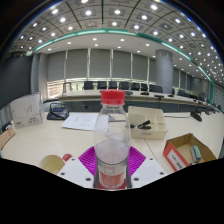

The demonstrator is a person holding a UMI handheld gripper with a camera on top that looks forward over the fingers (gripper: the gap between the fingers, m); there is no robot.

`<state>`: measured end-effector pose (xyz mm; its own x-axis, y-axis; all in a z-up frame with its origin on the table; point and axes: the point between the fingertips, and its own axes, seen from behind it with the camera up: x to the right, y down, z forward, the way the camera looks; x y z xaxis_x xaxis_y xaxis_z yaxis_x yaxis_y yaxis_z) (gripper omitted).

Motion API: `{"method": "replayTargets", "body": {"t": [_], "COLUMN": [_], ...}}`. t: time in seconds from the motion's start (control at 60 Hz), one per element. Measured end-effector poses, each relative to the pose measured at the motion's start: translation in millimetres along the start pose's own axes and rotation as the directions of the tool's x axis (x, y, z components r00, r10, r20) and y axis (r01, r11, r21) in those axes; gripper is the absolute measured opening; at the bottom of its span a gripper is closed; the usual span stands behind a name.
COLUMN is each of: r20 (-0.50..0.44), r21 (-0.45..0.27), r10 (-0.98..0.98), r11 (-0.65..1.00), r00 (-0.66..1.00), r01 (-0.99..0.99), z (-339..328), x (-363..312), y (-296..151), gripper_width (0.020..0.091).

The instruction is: Pour water

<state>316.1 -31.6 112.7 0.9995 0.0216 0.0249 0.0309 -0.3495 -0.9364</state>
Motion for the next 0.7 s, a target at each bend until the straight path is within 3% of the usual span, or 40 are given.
{"method": "replayTargets", "body": {"t": [0.117, 0.15, 0.217, 0.3, 0.367, 0.433, 0.483, 0.7], "r20": [-0.003, -0.008, -0.01, -0.024, -0.044, -0.075, -0.086, -0.125], "r21": [-0.03, 0.005, 0.007, 0.009, -0.032, -0.077, -0.107, -0.175], "r10": [-0.006, 0.0, 0.007, 0.036, 0.05, 0.057, 0.066, 0.088], "r11": [1.0, 1.0, 1.0, 0.999, 0.998, 0.995, 0.991, 0.978], "r00": [1.0, 1.0, 1.0, 0.999, 0.998, 0.996, 0.994, 0.988], "r01": [0.006, 0.0, -0.007, -0.035, -0.052, -0.063, -0.075, -0.109], "z": [5.3, 0.5, 4.5, -1.6, -5.6, -14.3, -22.2, -98.0], "x": [-2.4, -3.0, 2.9, 2.2, 7.4, 10.6, 12.8, -17.1], "y": [31.0, 29.1, 28.0, 32.1, 37.5, 41.9, 43.4, 10.9], "gripper_width": [0.037, 0.037, 0.0401, 0.052, 0.0626, 0.0874, 0.0841, 0.0859]}}
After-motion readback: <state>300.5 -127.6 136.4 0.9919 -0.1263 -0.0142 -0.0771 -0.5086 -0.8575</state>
